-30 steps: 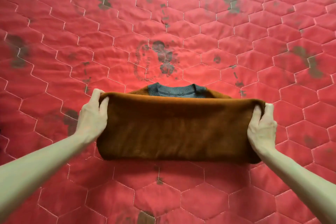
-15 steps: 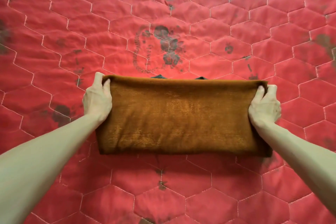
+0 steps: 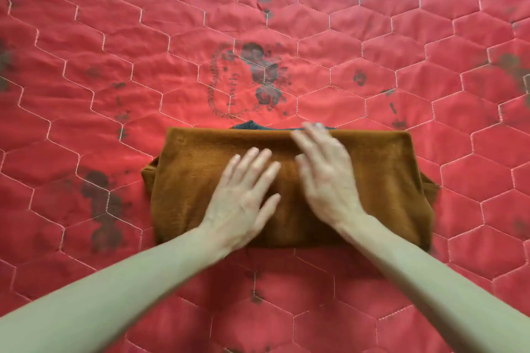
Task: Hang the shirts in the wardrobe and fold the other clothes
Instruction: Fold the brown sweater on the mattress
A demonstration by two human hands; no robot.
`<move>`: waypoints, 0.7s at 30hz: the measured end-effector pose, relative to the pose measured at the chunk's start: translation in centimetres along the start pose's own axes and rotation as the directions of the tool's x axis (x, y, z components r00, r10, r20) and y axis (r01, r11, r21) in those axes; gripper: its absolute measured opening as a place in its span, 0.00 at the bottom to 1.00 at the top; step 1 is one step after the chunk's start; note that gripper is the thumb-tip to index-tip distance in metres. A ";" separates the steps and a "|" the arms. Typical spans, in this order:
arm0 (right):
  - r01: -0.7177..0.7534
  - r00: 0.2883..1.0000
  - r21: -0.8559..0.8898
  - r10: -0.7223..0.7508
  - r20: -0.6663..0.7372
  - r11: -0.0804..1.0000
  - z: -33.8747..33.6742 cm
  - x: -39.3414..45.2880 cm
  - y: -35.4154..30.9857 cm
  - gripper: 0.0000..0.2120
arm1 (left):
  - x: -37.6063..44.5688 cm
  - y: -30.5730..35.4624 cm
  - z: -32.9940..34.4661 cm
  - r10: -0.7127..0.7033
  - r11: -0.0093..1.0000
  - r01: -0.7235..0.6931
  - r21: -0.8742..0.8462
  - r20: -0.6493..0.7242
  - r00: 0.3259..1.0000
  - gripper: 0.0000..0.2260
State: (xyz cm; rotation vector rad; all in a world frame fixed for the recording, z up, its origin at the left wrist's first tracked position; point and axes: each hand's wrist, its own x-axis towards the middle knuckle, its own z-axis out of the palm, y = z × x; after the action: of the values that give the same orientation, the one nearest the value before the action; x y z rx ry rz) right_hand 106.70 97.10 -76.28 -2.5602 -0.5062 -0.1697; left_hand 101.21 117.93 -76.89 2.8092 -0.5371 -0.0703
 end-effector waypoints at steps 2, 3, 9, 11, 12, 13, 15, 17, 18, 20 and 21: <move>0.131 0.968 -0.102 -0.105 0.229 0.986 2.1 -1.1 -1.1 0.25 | -0.3 0.9 1.9 0.029 0.996 -0.040 0.082 0.134 0.991 0.29; 0.137 0.951 -0.156 -0.086 0.296 0.978 2.8 -1.5 -0.8 0.27 | 0.0 0.6 2.4 0.010 0.994 -0.026 0.102 0.161 0.987 0.31; -0.094 0.953 -0.360 0.188 0.236 0.928 1.5 -0.7 4.9 0.31 | 1.9 -3.4 2.0 -0.169 0.969 0.145 0.199 0.107 0.980 0.33; -0.226 0.929 -0.379 0.316 0.192 0.897 0.0 -0.9 7.4 0.31 | 2.1 -5.2 1.5 -0.298 0.940 0.281 0.195 0.062 0.952 0.33; -0.273 0.916 -0.392 0.361 0.173 0.879 -0.9 -1.2 8.7 0.32 | 1.9 -6.4 1.2 -0.372 0.915 0.360 0.181 0.039 0.927 0.33; -0.308 0.904 -0.405 0.397 0.158 0.861 -1.7 -1.5 9.9 0.32 | 1.6 -7.6 0.9 -0.428 0.893 0.418 0.164 0.028 0.903 0.32; -0.358 0.882 -0.398 0.446 0.152 0.844 -3.1 -2.0 11.9 0.32 | 0.3 -9.9 0.0 -0.437 0.895 0.425 0.139 0.074 0.896 0.32; -0.407 0.860 -0.352 0.484 0.164 0.843 -4.5 -2.6 13.2 0.32 | -1.0 -11.5 -0.8 -0.396 0.916 0.379 0.128 0.145 0.907 0.32; -0.442 0.846 -0.323 0.509 0.161 0.837 -5.1 -3.0 13.8 0.32 | -1.4 -11.9 -1.1 -0.396 0.916 0.375 0.145 0.162 0.904 0.32; -0.539 0.801 -0.260 0.583 0.136 0.801 -6.2 -4.4 14.3 0.34 | -2.0 -11.7 -1.5 -0.438 0.889 0.404 0.216 0.137 0.889 0.33; -0.591 0.773 -0.224 0.623 0.119 0.775 -6.5 -5.3 14.3 0.36 | -2.1 -10.9 -1.6 -0.454 0.875 0.420 0.239 0.106 0.885 0.32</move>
State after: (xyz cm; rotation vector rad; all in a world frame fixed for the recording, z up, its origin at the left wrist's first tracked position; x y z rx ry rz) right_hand 107.19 80.67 -78.51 -2.7797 0.3189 0.2779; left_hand 103.31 128.88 -78.45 3.0957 0.0843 -0.3518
